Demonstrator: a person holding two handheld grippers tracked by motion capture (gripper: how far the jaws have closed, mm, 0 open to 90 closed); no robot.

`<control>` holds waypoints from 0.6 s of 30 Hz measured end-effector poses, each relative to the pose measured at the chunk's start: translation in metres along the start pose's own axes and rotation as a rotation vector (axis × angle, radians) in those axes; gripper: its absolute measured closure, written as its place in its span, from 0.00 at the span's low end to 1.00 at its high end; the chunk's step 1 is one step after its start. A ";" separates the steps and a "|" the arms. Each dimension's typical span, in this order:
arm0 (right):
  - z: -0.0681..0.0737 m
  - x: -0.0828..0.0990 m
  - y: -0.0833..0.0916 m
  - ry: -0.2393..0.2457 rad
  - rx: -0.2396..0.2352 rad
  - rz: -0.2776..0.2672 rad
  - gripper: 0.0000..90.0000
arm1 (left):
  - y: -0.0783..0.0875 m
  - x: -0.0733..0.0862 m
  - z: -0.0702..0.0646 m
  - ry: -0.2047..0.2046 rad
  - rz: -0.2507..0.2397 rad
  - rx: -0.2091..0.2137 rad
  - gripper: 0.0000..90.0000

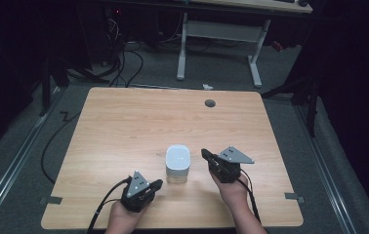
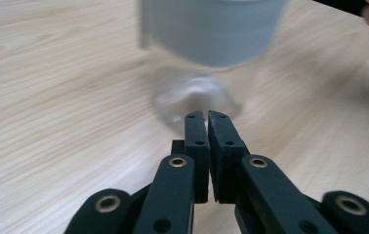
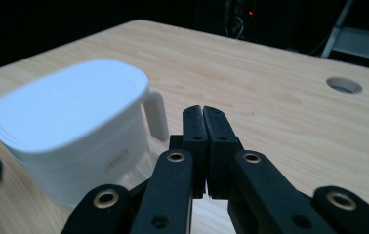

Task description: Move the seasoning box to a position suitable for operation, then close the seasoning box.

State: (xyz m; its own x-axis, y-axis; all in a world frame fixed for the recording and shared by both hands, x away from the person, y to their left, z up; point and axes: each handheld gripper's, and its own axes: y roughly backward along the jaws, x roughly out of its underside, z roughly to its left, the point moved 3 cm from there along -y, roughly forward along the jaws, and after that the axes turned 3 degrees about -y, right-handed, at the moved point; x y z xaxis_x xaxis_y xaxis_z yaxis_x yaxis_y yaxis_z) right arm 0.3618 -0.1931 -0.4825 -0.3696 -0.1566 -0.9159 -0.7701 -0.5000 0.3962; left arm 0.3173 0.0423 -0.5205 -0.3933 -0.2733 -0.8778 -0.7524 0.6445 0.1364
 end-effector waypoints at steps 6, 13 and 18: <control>-0.015 0.013 0.003 -0.012 0.032 0.042 0.98 | 0.009 -0.018 0.037 0.000 -0.027 -0.087 0.92; -0.034 0.024 0.011 -0.033 0.076 0.063 0.97 | 0.007 -0.032 0.068 -0.008 -0.042 -0.173 0.77; -0.047 0.034 0.018 -0.054 0.107 0.076 0.96 | 0.009 -0.035 0.085 -0.047 -0.048 -0.234 0.66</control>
State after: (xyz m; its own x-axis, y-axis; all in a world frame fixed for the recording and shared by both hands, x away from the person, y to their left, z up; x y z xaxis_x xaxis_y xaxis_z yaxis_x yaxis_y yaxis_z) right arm 0.3598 -0.2471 -0.5091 -0.4544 -0.1426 -0.8793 -0.7889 -0.3941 0.4716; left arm 0.3688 0.1181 -0.5276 -0.3331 -0.2628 -0.9055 -0.8737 0.4472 0.1916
